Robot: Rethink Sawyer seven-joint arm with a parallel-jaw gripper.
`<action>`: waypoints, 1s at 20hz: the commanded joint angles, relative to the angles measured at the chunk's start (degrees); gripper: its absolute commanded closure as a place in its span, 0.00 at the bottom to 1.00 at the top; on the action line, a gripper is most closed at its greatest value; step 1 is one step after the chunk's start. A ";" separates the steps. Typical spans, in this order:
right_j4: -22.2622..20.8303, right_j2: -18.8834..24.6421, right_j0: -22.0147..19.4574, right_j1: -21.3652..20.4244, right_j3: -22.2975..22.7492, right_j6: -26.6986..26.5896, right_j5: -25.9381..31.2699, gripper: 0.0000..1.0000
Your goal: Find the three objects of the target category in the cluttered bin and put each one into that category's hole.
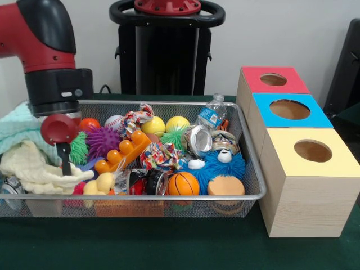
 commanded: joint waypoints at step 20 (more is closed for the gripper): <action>-2.89 9.21 -11.45 -1.28 13.25 -26.29 14.19 1.00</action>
